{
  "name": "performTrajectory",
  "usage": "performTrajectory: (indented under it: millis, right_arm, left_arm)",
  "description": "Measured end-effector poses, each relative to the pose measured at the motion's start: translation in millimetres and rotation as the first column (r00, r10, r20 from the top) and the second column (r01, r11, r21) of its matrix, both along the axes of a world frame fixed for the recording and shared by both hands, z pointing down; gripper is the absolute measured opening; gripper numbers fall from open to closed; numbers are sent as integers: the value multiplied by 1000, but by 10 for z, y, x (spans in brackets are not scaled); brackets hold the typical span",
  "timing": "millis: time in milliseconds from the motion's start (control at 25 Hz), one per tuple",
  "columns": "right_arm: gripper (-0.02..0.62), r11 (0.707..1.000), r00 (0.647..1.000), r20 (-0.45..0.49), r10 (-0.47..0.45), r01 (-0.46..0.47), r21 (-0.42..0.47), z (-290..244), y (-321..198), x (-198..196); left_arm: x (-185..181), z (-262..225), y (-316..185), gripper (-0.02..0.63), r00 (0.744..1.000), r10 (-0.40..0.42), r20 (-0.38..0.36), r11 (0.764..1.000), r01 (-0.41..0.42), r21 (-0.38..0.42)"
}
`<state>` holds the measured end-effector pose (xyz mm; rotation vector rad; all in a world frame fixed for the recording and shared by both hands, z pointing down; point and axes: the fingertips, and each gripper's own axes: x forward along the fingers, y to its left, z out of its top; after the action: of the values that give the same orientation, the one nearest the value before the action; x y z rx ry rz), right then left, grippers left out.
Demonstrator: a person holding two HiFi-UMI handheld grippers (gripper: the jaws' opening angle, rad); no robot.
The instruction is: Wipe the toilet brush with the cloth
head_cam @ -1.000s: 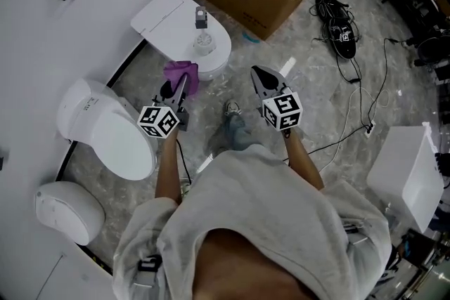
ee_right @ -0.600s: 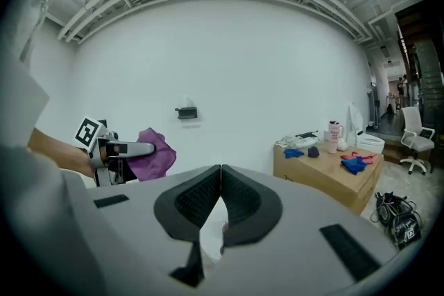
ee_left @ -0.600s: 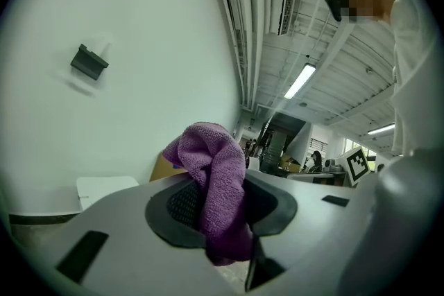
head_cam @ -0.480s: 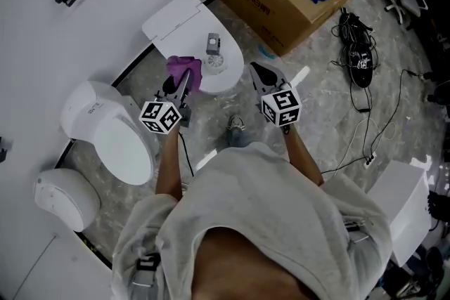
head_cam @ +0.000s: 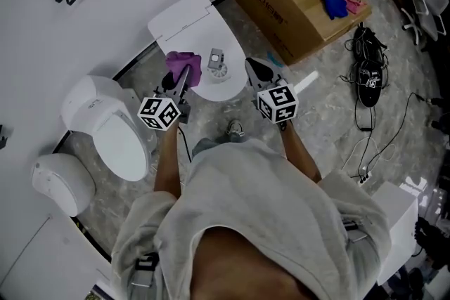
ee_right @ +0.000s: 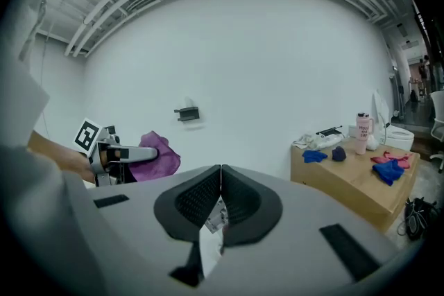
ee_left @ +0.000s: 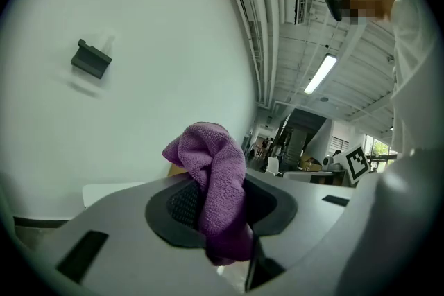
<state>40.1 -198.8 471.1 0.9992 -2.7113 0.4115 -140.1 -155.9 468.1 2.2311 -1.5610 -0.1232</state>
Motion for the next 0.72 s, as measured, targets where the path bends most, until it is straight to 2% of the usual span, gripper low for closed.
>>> performTrajectory:
  millis: [360,720]
  right_arm:
    - [31,998,1000,0,-13,13,-55,189,-90,-188]
    - [31,992,998,-50,25,-31,-125,506,-118,-521]
  left_arm:
    - [-88,201,-120,132,1000,13,-4,998,-13,-62]
    - [-180,545,-343,132,991,113,-67,984,-121,-129]
